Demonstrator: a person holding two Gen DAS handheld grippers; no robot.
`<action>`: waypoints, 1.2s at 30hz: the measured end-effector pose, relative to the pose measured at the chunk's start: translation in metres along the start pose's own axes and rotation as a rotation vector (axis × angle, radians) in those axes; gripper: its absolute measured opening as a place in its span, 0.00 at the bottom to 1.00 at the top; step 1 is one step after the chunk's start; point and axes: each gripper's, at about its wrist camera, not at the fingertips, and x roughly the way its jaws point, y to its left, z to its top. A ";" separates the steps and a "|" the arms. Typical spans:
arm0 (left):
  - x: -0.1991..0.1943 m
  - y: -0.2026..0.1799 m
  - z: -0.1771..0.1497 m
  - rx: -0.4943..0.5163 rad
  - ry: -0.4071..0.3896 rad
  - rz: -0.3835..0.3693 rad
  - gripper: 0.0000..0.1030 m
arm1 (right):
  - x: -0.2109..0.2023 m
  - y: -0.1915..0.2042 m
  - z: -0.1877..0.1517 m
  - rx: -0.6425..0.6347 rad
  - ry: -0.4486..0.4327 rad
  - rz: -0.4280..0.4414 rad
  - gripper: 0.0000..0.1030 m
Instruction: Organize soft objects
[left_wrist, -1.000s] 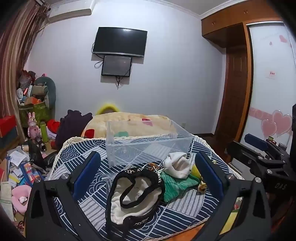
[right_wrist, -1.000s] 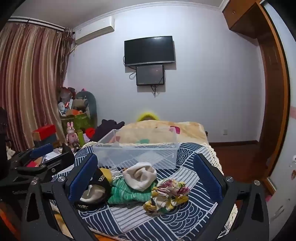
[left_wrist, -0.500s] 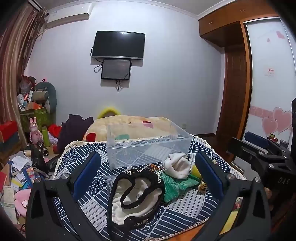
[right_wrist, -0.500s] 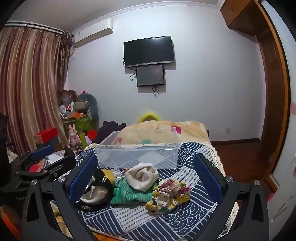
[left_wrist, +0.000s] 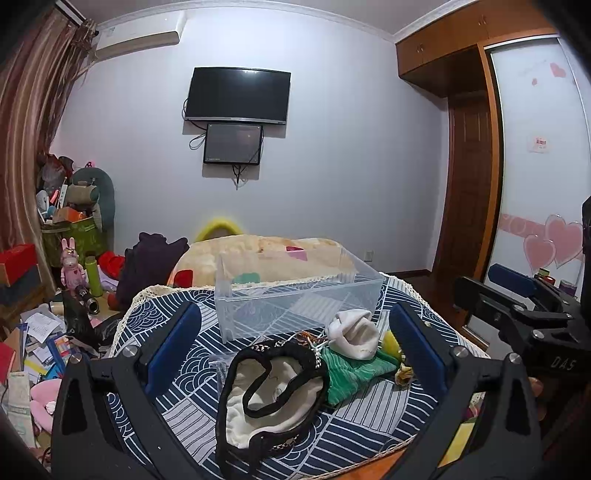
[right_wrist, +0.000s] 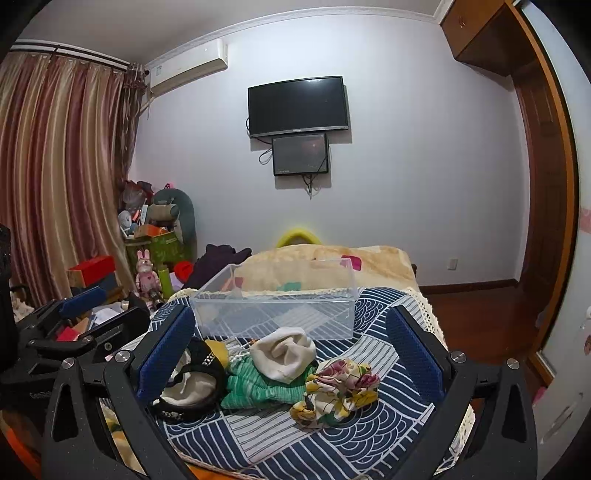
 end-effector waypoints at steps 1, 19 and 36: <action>0.000 0.000 0.000 -0.001 0.000 0.001 1.00 | 0.000 0.000 -0.001 0.000 -0.001 0.000 1.00; -0.004 0.001 0.001 -0.002 -0.011 0.008 1.00 | -0.003 0.000 0.002 0.004 -0.004 0.002 1.00; -0.007 -0.001 0.001 0.007 -0.019 0.013 1.00 | -0.004 0.001 0.003 0.003 -0.004 0.005 1.00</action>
